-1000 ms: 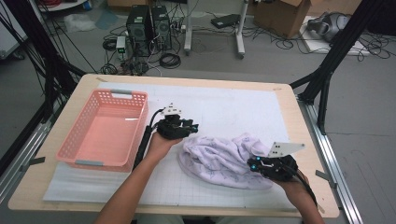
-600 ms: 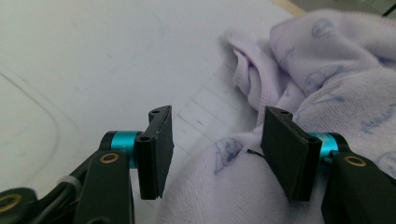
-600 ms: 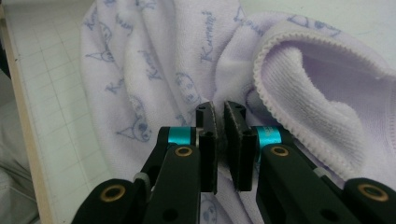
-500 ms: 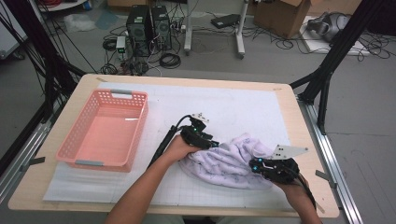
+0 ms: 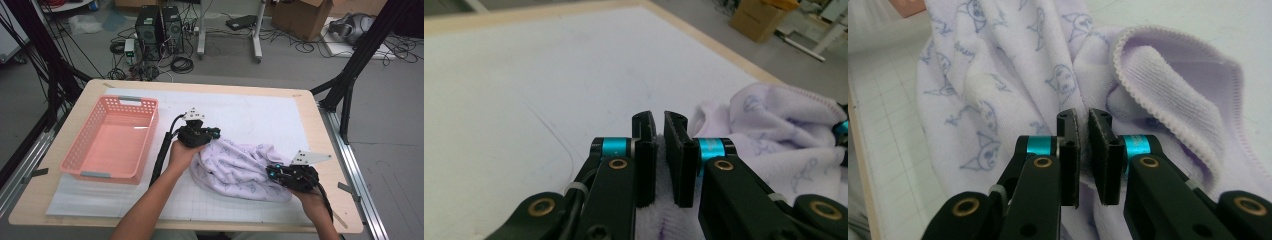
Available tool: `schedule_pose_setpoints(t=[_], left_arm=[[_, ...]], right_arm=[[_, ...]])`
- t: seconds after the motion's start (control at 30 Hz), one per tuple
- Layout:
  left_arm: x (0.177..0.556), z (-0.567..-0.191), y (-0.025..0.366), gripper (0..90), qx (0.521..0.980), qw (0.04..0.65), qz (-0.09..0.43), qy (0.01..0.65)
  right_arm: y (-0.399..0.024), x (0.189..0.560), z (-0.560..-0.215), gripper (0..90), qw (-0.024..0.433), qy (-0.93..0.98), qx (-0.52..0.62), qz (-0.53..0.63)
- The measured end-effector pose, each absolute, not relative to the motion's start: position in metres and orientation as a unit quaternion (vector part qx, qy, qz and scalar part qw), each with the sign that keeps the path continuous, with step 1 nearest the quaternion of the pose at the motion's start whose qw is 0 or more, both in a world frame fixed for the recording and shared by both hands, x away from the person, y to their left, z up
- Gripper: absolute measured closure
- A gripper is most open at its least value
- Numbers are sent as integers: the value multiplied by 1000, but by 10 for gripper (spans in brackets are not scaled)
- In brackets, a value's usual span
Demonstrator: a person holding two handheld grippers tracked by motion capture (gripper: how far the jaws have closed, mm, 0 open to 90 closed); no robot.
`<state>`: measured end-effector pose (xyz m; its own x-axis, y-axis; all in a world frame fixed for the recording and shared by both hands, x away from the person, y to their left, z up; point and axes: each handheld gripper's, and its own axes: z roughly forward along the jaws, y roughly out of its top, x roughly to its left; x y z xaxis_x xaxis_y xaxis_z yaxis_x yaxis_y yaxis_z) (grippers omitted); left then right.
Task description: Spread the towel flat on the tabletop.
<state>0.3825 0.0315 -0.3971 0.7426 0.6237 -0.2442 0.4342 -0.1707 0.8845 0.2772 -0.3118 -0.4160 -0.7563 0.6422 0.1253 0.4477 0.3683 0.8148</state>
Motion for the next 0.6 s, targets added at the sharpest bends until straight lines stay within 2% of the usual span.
schedule_pose_setpoints(t=[0.07, 0.1, 0.13, 0.2, 0.33, 0.37, 0.4, 0.47, 0.6], left_arm=[[373, -395, 32, 834, 762, 547, 91, 335], [369, -395, 32, 835, 767, 545, 92, 326], [365, -395, 34, 834, 773, 541, 90, 320], [361, -396, 36, 834, 774, 542, 90, 315], [355, -398, 38, 834, 779, 538, 88, 309], [354, -399, 38, 834, 780, 538, 86, 308], [353, -400, 37, 834, 779, 540, 85, 306], [351, -399, 37, 834, 778, 543, 88, 304], [354, -397, 41, 834, 768, 552, 94, 312]], right_arm=[[-309, 278, -417, 788, 100, 823, 330, 452], [-306, 278, -416, 697, 90, 822, 328, 456], [-307, 278, -414, 652, 92, 818, 331, 461], [-310, 279, -407, 571, 115, 808, 343, 466], [-318, 290, -383, 518, 187, 768, 400, 464], [-318, 290, -383, 518, 187, 768, 400, 464], [-317, 299, -373, 479, 199, 753, 412, 473], [-309, 313, -366, 441, 194, 754, 415, 471], [-283, 354, -373, 413, 144, 787, 437, 412]])
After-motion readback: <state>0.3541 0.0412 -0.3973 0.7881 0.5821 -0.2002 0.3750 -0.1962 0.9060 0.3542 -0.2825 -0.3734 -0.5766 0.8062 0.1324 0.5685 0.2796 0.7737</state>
